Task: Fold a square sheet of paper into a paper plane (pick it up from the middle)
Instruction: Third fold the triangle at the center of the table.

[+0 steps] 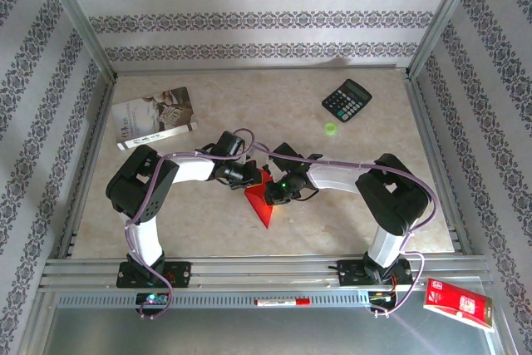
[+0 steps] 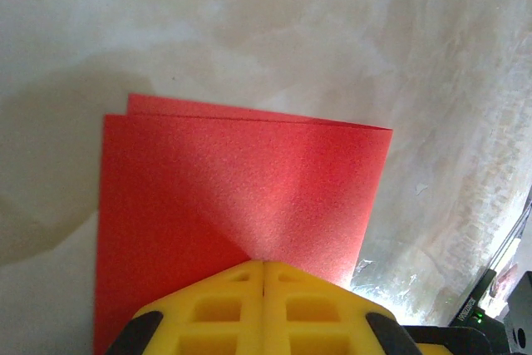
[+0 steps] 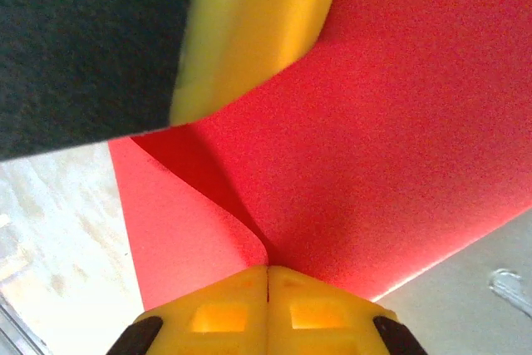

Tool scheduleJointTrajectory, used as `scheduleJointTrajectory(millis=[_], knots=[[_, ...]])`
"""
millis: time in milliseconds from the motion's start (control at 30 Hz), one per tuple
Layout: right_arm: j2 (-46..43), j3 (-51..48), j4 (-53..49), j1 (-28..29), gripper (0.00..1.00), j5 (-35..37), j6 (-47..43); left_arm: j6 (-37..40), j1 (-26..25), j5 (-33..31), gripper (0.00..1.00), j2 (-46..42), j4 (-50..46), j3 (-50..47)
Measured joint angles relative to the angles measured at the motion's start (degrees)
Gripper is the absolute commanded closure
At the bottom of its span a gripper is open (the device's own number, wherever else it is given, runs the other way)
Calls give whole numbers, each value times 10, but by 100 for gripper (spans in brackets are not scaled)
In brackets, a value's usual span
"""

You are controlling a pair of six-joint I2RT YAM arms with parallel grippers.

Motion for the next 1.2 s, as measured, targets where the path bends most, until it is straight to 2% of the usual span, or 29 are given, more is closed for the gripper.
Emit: scheduleJointTrajectory(millis=[1200], knots=[[11, 2, 8, -3, 94, -9, -2, 2, 0, 2, 95, 0, -2, 1]])
